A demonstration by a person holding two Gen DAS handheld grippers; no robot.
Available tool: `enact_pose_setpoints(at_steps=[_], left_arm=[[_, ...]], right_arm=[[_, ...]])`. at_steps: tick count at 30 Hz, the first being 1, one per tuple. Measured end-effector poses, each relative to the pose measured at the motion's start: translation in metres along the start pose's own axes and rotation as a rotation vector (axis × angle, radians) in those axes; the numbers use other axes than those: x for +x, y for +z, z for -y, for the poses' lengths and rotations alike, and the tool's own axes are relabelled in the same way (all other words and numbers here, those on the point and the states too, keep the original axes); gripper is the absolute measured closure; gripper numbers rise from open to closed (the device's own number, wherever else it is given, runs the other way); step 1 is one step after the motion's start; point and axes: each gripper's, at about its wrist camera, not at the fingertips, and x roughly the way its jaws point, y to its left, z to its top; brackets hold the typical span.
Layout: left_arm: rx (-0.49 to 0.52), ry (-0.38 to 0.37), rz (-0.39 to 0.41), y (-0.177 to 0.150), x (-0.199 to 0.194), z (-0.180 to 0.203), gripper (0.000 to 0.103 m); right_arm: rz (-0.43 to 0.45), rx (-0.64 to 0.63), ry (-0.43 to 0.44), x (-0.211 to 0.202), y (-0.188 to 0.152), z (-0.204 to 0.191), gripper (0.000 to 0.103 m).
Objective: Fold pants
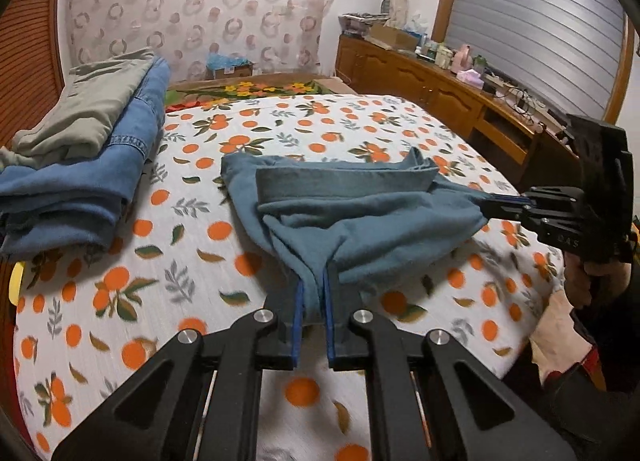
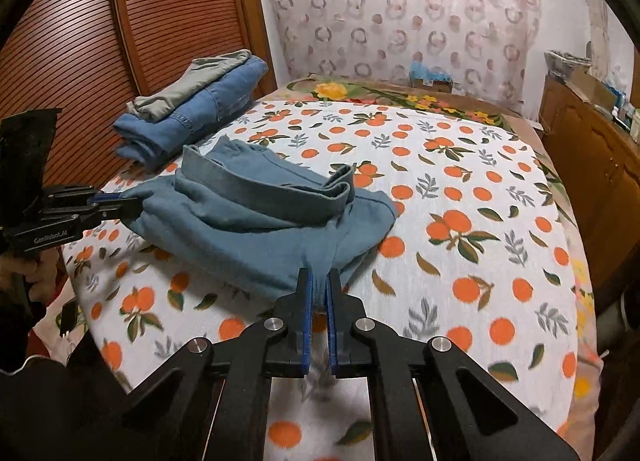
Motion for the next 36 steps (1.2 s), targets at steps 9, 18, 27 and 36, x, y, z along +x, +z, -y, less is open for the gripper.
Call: enact_pose_setpoints(at_steps=[9,18,27,36], left_arm=[[0.011,-0.004,-0.015,-0.019,-0.014,0.023,0.093],[0.011,-0.02,-0.049,-0.028,0.0,0.023,0.091],[0.029,0.027,-0.026,-0.023,0.001,0.017,0.052],[0.026,0.041,-0.015,-0.009,0.01,0.008,0.049]], right_arm=[[0.0,0.007,0.008,-0.021,-0.014,-0.001,0.097],[-0.037,0.017,0.009,-0.01,-0.023,0.001,0.097],[0.002,0.024,-0.018,-0.024,-0.022,0.004,0.097],[0.037,0.006,-0.024,-0.019,-0.008,0.005,0.084]])
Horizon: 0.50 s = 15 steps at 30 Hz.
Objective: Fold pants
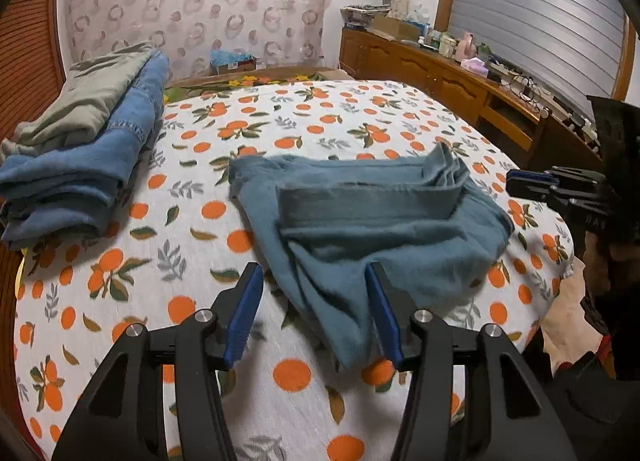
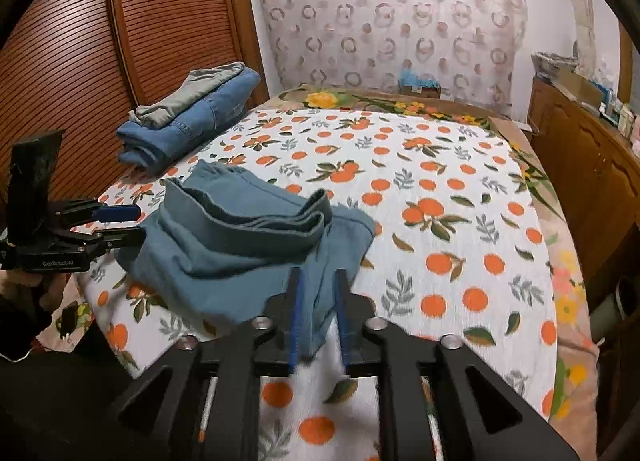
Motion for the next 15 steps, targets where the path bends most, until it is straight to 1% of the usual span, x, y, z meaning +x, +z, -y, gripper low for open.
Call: enact_pose_setpoints(at_steps=[3,8,13,15], left_arm=[[0.01,-0.004,0.006,0.009,0.006,0.0,0.049],[0.003,-0.02,-0.014,0.021,0.019,-0.006,0.049],[0.006,-0.023,-0.042,0.023,0.032,-0.007,0.049],[0.005,-0.027,-0.042,0.023,0.034,-0.007,0.049]], right_arm=[[-0.006,-0.022,0.005,0.012,0.006,-0.001,0.083],[-0.047,-0.068,-0.02,0.038,0.014,-0.001,0.08],[-0.077,-0.117,-0.029,0.053,0.023,-0.005,0.08],[-0.087,-0.14,-0.025,0.058,0.027,-0.008,0.08]])
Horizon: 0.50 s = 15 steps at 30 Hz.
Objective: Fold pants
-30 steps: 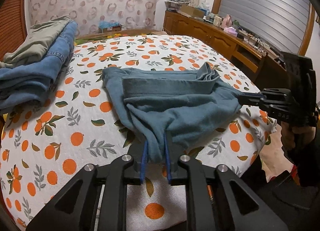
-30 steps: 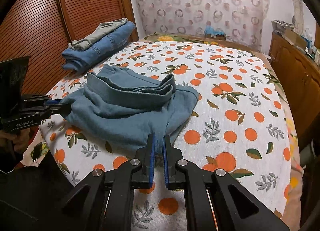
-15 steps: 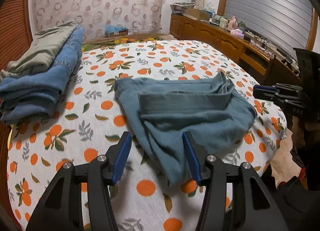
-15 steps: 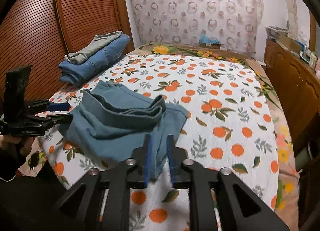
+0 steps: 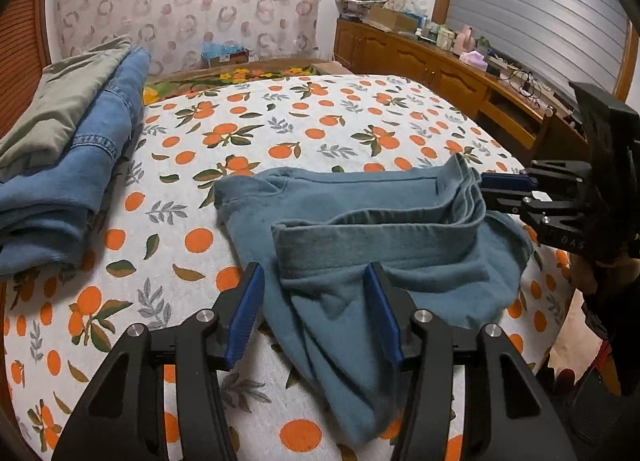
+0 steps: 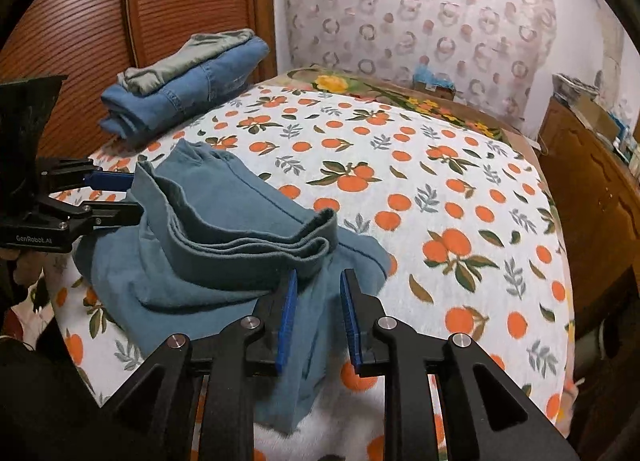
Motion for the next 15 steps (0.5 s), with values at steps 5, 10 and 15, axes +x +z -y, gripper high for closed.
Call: enact_pose_setpoints(at_steps=[5,10,15], left_arm=[[-0.026,-0.036,0.001,0.003,0.004,-0.004,0.049],[-0.034,-0.059,0.003,0.005,0.007,-0.005,0.054],[-0.025,-0.056,0.012,0.006,0.007,-0.005,0.071]], right_arm=[[-0.027,-0.023,0.018,0.014,0.009,0.001,0.077],[-0.063,-0.024,0.064,0.031,0.018,0.001,0.076],[-0.055,0.007,0.088,0.037,0.019,0.007,0.076]])
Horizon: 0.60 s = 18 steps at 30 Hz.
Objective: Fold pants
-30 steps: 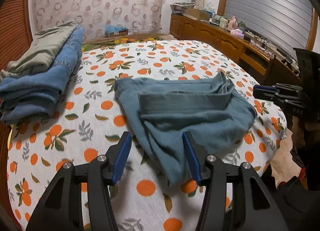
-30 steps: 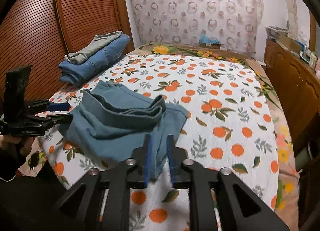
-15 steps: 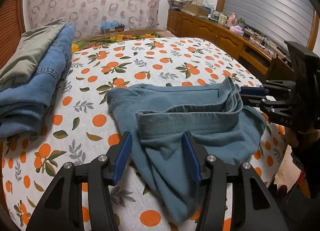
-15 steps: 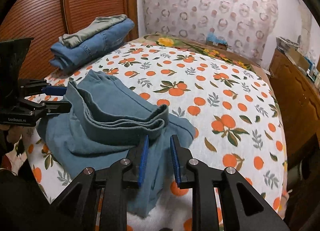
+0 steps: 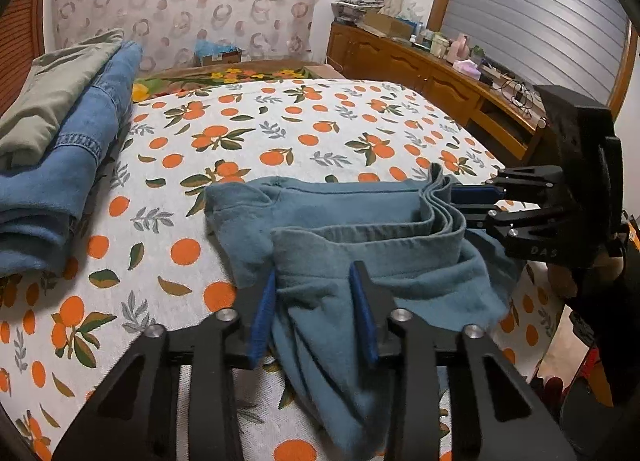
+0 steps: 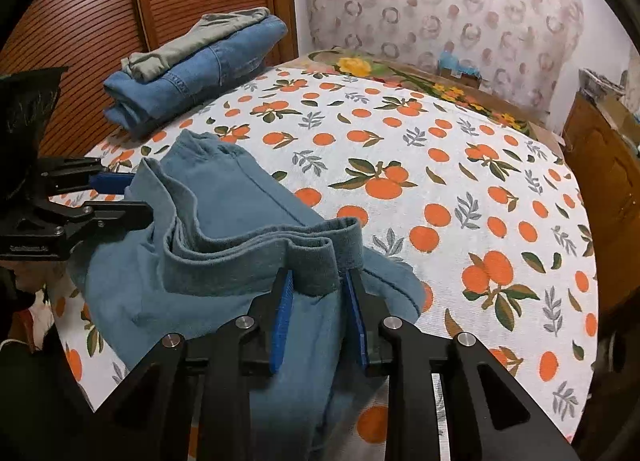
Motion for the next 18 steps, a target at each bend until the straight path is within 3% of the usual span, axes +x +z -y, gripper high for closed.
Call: enact_pose_setpoints(at_steps=[4,8,14,18], left_arm=[[0.012,0.002,0.028,0.001,-0.008,0.002,0.086],[0.038,0.02,0.085,0.003,-0.026,0.008,0.087],[0.092,0.074,0.113,0.008,-0.037,0.017,0.087],[0.099,0.11,0.13,0.011,-0.038,0.017,0.086]], right_arm=[[0.013,0.017,0.027,0.0,-0.004,0.005,0.082],[0.046,0.017,0.024,-0.011,-0.009,0.004,0.092],[0.158,0.02,0.001,-0.04,-0.016,-0.003,0.095],[0.148,0.016,-0.005,-0.04,-0.019,-0.005,0.095]])
